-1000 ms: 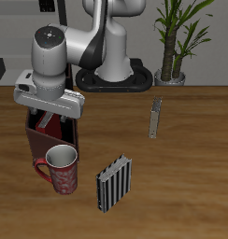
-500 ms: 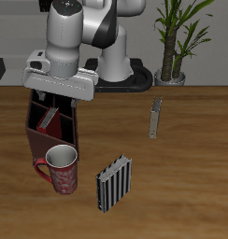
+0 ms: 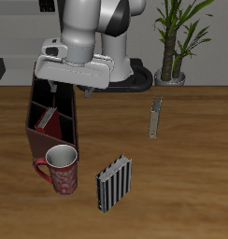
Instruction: Place the red book into the right desk caddy's left compartment and place the red mug into the right desk caddy's right compartment
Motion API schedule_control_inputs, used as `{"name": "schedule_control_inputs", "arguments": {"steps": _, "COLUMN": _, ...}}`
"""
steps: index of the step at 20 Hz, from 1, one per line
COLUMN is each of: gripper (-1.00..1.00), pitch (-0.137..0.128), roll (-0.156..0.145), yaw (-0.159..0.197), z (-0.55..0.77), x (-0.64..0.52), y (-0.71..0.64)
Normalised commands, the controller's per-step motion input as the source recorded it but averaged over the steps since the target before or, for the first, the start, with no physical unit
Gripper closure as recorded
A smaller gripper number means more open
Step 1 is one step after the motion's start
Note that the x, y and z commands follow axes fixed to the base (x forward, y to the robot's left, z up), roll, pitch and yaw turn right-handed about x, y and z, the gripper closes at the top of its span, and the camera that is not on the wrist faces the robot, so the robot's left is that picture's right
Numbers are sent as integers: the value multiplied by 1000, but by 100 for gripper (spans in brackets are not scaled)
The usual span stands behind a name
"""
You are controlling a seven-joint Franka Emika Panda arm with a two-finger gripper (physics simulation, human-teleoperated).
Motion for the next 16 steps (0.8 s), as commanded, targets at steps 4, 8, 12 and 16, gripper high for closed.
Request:
{"name": "schedule_control_inputs", "arguments": {"steps": 4, "gripper": -100, "pitch": -9, "roll": -22, "yaw": 107, "z": 24, "x": 183, "y": 184}}
{"name": "schedule_control_inputs", "arguments": {"steps": 8, "gripper": -100, "pitch": 32, "roll": 72, "yaw": 43, "z": -30, "x": 139, "y": 260}}
{"name": "schedule_control_inputs", "arguments": {"steps": 12, "gripper": -100, "pitch": 78, "roll": 95, "yaw": 51, "z": -23, "x": 211, "y": 120}}
{"name": "schedule_control_inputs", "arguments": {"steps": 16, "gripper": -100, "pitch": 17, "roll": 62, "yaw": 44, "z": 96, "x": 117, "y": -35}}
